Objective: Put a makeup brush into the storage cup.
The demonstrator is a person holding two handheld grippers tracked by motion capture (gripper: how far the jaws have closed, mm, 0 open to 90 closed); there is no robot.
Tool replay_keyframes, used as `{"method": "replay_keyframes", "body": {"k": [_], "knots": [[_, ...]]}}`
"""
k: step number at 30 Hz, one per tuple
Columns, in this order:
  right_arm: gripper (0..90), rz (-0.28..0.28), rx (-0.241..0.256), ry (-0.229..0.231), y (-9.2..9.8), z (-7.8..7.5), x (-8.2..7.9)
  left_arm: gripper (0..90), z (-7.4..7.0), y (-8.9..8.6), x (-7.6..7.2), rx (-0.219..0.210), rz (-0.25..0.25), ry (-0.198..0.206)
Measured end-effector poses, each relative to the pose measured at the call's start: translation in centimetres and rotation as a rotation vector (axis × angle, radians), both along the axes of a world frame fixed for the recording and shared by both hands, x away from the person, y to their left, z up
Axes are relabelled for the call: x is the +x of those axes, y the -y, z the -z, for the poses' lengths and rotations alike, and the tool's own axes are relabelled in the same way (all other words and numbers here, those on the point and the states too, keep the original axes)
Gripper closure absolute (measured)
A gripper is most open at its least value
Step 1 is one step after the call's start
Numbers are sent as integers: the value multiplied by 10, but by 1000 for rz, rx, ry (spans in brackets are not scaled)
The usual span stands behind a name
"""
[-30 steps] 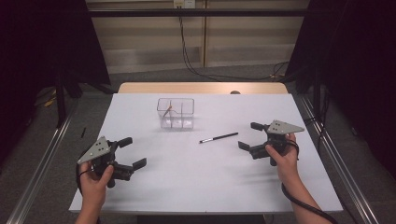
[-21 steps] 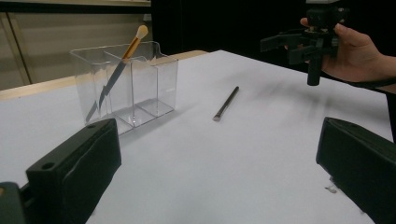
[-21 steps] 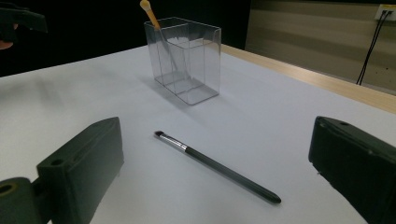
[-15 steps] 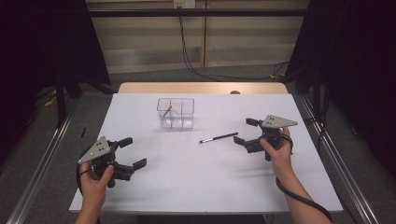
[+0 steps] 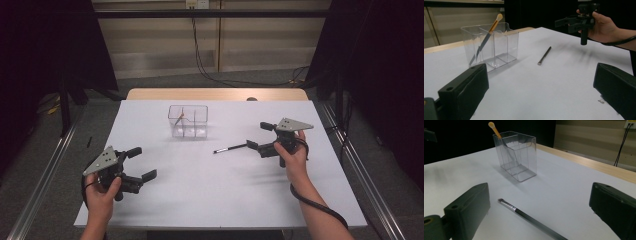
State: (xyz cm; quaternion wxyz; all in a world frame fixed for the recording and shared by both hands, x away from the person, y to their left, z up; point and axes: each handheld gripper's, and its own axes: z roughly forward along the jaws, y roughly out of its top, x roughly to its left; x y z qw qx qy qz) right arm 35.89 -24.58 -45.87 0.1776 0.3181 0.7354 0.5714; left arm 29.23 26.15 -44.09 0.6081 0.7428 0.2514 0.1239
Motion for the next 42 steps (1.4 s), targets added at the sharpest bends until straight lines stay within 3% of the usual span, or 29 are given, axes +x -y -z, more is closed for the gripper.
{"method": "replay_keyframes", "body": {"k": [26, 34, 42], "knots": [[28, 9, -6, -51, -7, 9, 28, 0, 1, 3, -1, 5, 14, 1], [27, -18, -62, -77, -11, 6, 33, 0, 1, 3, 0, 6, 16, -3], [26, -38, -120, -135, -14, 4, 39, 0, 1, 2, 0, 10, 21, -4]]}}
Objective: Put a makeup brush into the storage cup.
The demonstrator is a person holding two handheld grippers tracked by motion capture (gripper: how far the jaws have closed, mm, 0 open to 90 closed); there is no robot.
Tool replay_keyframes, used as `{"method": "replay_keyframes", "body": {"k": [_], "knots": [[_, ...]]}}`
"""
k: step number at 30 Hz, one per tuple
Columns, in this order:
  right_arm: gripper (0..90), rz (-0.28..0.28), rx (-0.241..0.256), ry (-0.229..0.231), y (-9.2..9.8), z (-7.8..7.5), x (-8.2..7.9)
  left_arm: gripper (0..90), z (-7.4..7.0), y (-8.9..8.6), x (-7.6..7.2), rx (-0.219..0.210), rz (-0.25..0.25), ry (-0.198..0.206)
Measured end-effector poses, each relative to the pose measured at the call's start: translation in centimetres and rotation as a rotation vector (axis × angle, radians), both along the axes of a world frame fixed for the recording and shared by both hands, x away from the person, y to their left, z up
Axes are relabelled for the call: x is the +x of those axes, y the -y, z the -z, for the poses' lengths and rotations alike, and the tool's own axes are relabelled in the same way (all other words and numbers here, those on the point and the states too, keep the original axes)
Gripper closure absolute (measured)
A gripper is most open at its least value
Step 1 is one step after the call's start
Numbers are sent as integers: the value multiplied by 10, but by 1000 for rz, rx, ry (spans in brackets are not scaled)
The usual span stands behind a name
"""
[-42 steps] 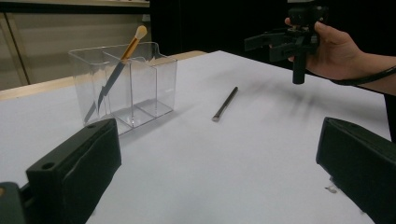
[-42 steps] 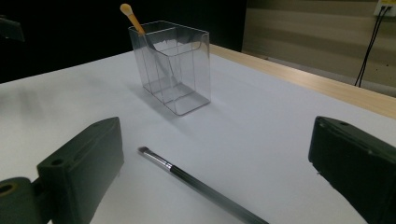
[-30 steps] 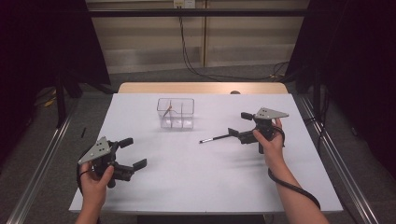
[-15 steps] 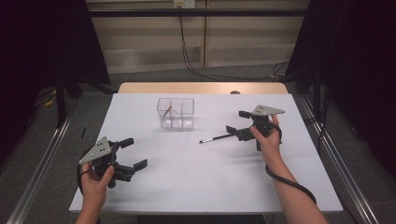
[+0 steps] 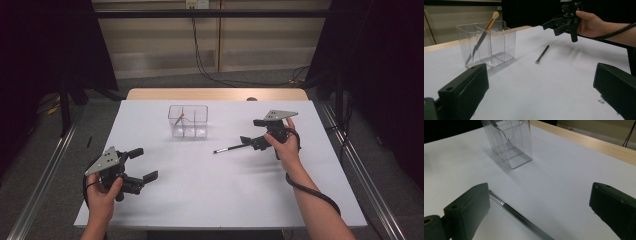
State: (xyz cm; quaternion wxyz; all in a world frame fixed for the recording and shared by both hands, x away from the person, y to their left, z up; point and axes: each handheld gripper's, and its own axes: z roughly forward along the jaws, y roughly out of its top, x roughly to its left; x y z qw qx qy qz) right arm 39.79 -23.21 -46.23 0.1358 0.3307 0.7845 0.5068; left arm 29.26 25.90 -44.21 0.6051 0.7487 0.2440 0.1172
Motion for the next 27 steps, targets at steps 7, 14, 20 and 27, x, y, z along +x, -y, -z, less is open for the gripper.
{"method": "replay_keyframes", "body": {"k": [7, 14, 20, 27], "knots": [[29, -28, -102, -74, -4, -2, 6, 0, 0, 0, 0, 2, 2, -6], [32, -65, -184, -141, -7, -5, 12, 0, 1, 1, 0, 4, 1, -11], [37, -87, -250, -194, -10, -5, 18, 0, 1, 2, 1, 10, 1, -12], [46, -111, -326, -227, -15, -6, 20, 0, 2, 2, 1, 13, 7, -18]]}}
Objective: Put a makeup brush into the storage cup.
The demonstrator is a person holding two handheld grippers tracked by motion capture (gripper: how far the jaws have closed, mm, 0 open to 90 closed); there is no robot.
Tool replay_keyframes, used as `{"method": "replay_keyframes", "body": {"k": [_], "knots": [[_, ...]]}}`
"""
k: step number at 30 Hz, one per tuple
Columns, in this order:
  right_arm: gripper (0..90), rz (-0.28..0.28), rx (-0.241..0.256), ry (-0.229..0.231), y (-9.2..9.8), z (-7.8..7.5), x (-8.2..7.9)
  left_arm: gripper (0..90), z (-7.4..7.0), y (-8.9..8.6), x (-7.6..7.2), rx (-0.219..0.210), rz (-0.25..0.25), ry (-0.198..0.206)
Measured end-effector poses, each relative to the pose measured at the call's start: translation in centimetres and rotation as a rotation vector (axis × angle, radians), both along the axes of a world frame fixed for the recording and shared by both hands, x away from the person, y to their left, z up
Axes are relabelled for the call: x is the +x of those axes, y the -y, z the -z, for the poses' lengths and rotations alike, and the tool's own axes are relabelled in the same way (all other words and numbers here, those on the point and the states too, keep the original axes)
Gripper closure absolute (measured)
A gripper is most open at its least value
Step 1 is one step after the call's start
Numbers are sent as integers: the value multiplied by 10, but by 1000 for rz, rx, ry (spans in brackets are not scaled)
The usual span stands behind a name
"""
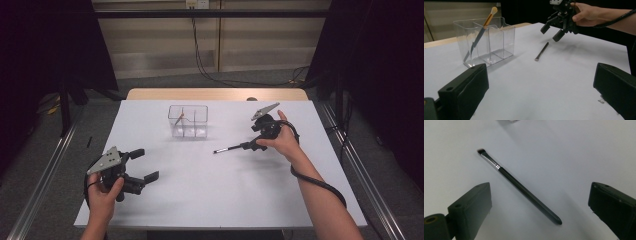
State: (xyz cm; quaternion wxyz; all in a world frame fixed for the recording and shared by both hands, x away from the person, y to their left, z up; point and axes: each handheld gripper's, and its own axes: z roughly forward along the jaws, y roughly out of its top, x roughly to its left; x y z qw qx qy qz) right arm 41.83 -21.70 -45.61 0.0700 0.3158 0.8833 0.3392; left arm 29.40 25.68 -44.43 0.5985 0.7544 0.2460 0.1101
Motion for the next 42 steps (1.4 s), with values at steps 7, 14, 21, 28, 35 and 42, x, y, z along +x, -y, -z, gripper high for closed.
{"method": "replay_keyframes", "body": {"k": [7, 14, 21, 28, 35, 42], "knots": [[57, -18, -93, -49, -4, 2, 2, 0, 0, 0, 1, 4, -4, -5], [90, -50, -174, -96, -8, -1, 6, 0, 0, 1, 0, 3, 0, -5], [130, -59, -226, -127, -9, 2, 10, 0, -1, -1, 0, 8, -8, 0], [157, -63, -237, -131, -11, 7, 12, 0, -1, 0, 1, 7, -2, -1], [165, -63, -242, -124, -12, 9, 12, 0, 0, -1, 2, 10, -2, -1], [185, -76, -243, -126, -15, 10, 13, 0, 1, 0, 2, 11, 1, -6]]}}
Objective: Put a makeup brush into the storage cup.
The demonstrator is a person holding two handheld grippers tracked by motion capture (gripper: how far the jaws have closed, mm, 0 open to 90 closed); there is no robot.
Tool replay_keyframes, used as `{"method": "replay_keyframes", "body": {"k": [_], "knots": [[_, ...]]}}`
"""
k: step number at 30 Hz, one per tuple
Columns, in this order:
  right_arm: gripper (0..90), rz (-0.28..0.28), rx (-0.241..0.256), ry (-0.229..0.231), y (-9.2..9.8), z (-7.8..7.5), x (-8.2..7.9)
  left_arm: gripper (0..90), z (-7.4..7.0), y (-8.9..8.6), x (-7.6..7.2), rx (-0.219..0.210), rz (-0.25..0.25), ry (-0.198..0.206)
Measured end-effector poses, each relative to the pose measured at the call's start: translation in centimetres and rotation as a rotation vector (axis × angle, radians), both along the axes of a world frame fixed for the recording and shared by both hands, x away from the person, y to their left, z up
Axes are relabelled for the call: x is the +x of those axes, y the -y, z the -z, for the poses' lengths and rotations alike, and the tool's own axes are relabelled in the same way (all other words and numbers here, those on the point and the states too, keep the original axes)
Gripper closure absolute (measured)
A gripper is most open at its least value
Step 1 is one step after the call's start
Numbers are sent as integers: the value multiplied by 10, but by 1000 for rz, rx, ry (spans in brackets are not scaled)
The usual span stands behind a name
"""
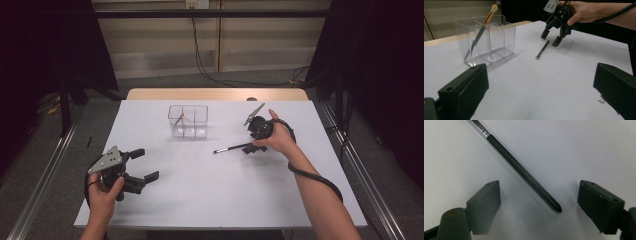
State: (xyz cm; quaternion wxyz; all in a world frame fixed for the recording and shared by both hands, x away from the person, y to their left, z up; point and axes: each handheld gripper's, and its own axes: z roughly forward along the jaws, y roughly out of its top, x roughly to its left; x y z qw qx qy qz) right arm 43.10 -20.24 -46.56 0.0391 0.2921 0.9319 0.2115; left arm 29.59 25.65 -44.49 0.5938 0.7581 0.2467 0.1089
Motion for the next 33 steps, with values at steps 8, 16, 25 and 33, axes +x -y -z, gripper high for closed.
{"method": "replay_keyframes", "body": {"k": [8, 16, 25, 33], "knots": [[339, -35, -63, -11, -3, -3, 2, 0, -2, -3, 0, -9, -12, 4], [571, -128, -103, -12, -13, -8, -3, 1, -1, -3, 1, -13, -11, -1], [746, -167, -129, -19, -19, -10, -9, 3, -2, -3, 0, -4, -14, 5], [847, -172, -200, -67, -22, -13, -16, 3, -2, -4, -1, -3, -12, 6]]}}
